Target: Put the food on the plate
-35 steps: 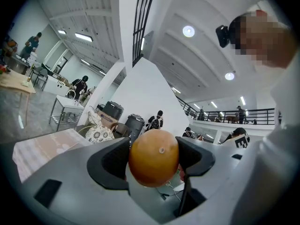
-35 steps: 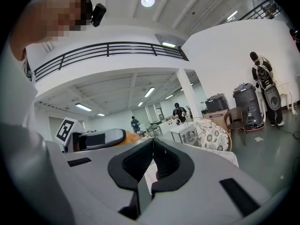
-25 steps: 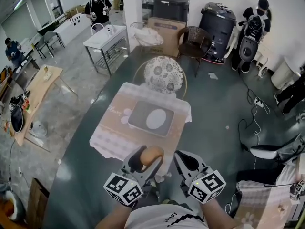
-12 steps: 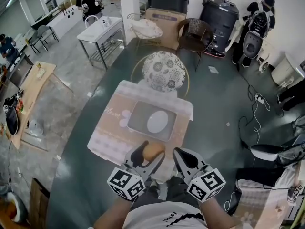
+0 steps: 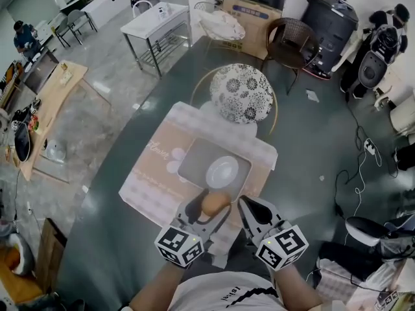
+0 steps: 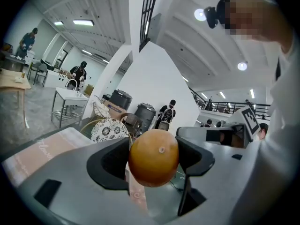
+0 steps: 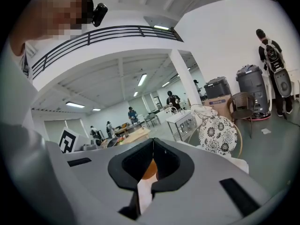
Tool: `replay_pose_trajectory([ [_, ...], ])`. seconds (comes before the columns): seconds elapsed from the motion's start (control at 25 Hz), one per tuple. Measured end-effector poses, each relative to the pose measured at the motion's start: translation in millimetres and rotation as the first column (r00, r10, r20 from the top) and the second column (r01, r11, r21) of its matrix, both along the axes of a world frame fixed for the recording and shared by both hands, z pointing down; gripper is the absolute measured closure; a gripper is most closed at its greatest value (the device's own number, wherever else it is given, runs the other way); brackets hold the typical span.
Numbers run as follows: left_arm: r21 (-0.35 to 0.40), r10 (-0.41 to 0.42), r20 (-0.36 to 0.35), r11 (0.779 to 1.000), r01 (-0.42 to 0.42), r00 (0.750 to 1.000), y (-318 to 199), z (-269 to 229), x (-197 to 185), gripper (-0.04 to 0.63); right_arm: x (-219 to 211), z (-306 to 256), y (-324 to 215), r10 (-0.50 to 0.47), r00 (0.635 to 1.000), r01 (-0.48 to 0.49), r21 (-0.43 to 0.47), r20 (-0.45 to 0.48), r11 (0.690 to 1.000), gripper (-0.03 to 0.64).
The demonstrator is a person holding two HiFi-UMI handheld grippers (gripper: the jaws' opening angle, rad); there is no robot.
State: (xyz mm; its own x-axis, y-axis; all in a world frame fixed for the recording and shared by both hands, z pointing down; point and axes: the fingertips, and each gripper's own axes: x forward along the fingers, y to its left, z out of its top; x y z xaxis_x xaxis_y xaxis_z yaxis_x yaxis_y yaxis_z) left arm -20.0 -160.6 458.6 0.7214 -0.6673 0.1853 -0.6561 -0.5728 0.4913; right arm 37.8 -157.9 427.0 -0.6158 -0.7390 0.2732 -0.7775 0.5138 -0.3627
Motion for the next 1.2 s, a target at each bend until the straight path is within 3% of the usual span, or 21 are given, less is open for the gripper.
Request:
replay_pose_trajectory([
  [0.32, -0.040, -0.025, 0.040, 0.999, 0.026, 0.999, -42, 43, 12, 0.288, 11, 43, -43, -0.040, 0.999, 0.041, -0.064, 0.012, 0.997, 0.601],
  [0.8, -0.099, 0.044, 0.048, 0.994, -0.039, 0.998, -70, 147, 34, 0.288, 27, 127, -66, 0.074, 0.997, -0.075, -0.086, -0.021, 0.993, 0.601],
  [1.2, -0.142, 0.072, 0.080, 0.988, -0.060, 0.994, -81, 219, 49, 0.288, 29, 179, -62, 0.103, 0.995, -0.102, -0.107, -0.005, 0.989, 0.601],
])
